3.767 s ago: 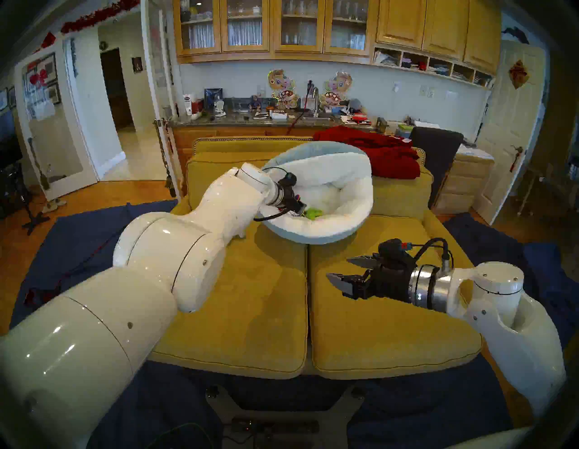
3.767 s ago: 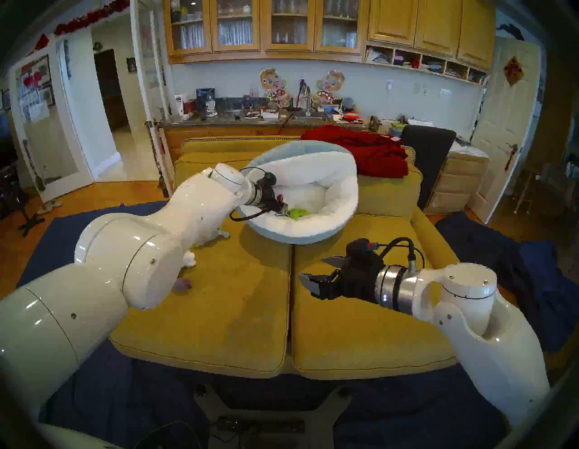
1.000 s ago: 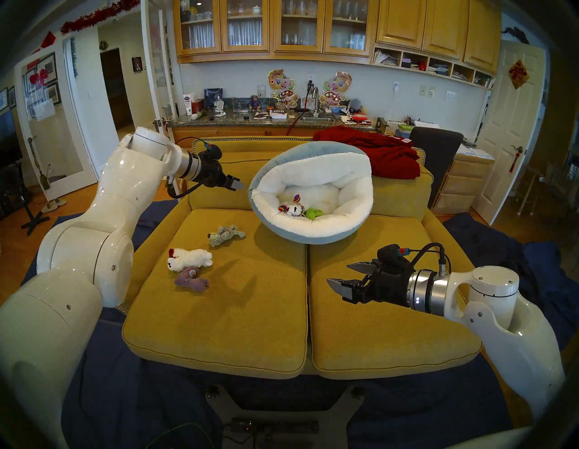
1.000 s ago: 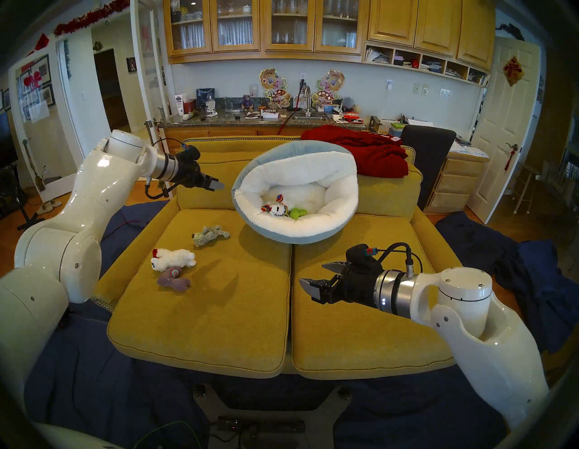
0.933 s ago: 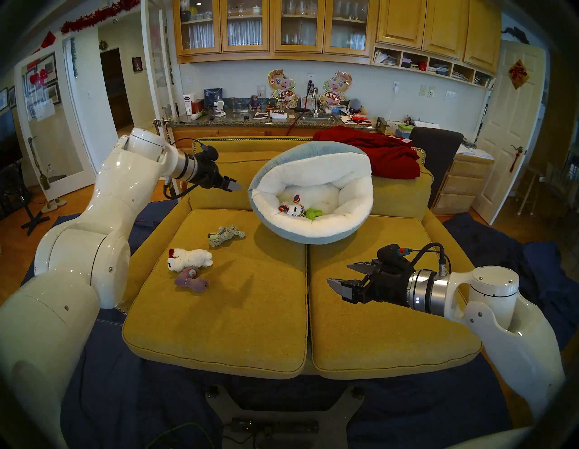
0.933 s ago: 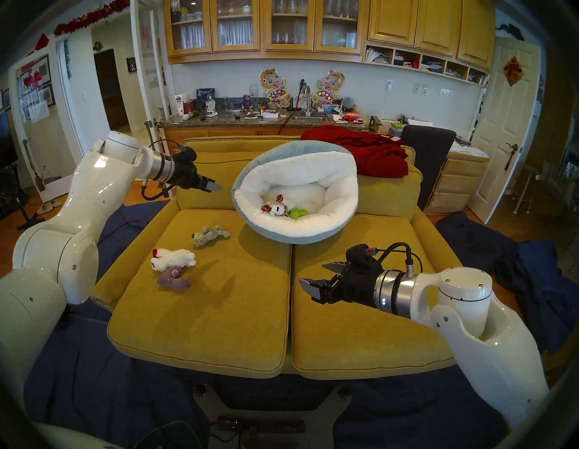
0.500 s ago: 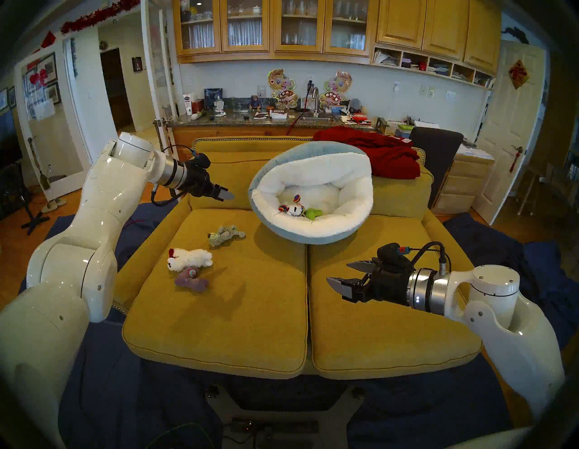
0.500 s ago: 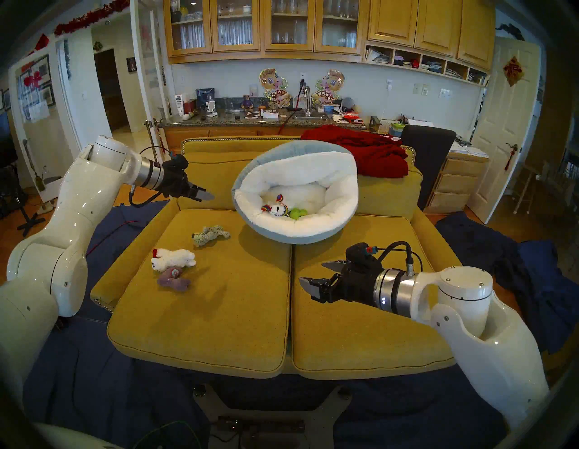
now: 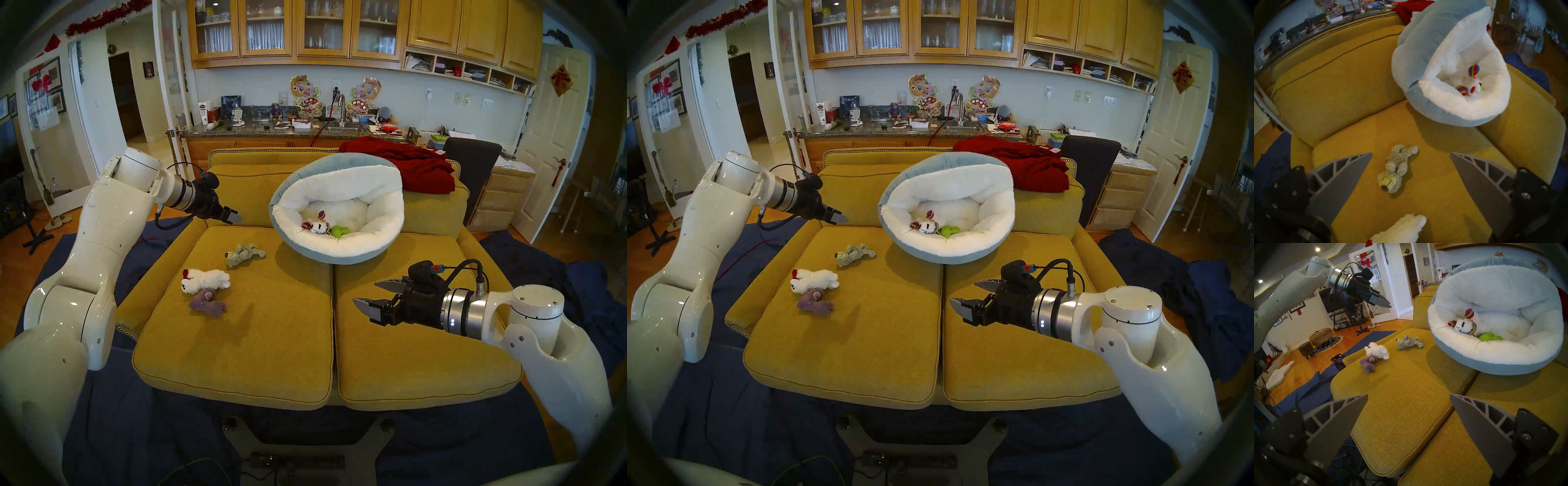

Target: Put toys into dog bed

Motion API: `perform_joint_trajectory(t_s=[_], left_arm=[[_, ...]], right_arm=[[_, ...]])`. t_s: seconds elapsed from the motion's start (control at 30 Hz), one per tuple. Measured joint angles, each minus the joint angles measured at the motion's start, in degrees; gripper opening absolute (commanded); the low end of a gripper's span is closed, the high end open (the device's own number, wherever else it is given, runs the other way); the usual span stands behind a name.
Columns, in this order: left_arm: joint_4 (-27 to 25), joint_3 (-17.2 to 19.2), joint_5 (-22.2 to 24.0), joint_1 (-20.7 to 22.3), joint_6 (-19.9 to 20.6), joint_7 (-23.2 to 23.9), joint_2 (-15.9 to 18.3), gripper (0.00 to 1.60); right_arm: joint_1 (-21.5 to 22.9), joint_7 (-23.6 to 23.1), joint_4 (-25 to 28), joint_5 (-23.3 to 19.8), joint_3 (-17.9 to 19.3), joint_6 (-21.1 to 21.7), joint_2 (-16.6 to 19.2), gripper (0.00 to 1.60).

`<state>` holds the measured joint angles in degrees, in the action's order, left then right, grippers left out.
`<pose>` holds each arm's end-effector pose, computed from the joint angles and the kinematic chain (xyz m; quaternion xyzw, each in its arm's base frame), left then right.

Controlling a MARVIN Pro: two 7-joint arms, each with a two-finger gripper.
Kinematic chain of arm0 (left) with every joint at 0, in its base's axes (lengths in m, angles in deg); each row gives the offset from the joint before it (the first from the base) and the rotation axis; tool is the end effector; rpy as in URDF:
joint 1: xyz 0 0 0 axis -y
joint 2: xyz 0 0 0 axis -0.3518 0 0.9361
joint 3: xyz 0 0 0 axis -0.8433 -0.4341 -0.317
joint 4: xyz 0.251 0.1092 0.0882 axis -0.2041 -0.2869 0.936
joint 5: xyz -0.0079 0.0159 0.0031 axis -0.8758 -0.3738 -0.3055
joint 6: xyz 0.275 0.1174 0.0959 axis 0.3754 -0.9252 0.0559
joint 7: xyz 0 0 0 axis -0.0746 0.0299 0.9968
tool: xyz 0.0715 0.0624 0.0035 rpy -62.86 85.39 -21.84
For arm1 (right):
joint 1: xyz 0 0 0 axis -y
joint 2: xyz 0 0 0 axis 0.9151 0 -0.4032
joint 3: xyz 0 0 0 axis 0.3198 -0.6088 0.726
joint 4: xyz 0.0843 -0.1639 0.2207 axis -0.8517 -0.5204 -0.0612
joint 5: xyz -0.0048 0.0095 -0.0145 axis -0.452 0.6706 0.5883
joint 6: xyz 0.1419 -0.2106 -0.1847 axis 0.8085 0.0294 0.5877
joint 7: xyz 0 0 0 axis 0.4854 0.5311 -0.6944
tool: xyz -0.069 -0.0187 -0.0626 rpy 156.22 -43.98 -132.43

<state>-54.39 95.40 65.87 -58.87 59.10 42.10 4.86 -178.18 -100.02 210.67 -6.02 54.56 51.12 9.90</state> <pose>0.5669 0.1479 -0.1227 0.8747 -0.2755 0.3882 0.0912 0.2926 -0.0327 -0.1917 -0.7982 -0.2613 -0.4668 0.2769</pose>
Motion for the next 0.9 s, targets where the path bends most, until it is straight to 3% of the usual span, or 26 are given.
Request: perform_joint_trajectory(t_s=[0.23,0.47,0.6,0.9], left_arm=[[-5.3,0.9,1.7,-3.7,5.9,-6.2,0.8,1.60],[-7.3,1.3,3.3,-6.1,8.3,-8.9,-0.1,1.60],[-5.9,1.1,4.0,-6.3,8.1,-9.3,-1.5,1.60],[2.2,0.4,4.3,-4.5,5.1,-8.8,-3.8,1.60]], right_arm=[[0.0,0.0,0.3,0.0,0.3,0.0,0.0,1.60],[-0.1,0.0,0.5,0.0,0.5,0.0,0.0,1.60],[-0.1,0.1,0.6,0.0,0.6,0.0,0.0,1.60],[-0.1,0.1,0.6,0.0,0.7,0.0,0.0,1.60]])
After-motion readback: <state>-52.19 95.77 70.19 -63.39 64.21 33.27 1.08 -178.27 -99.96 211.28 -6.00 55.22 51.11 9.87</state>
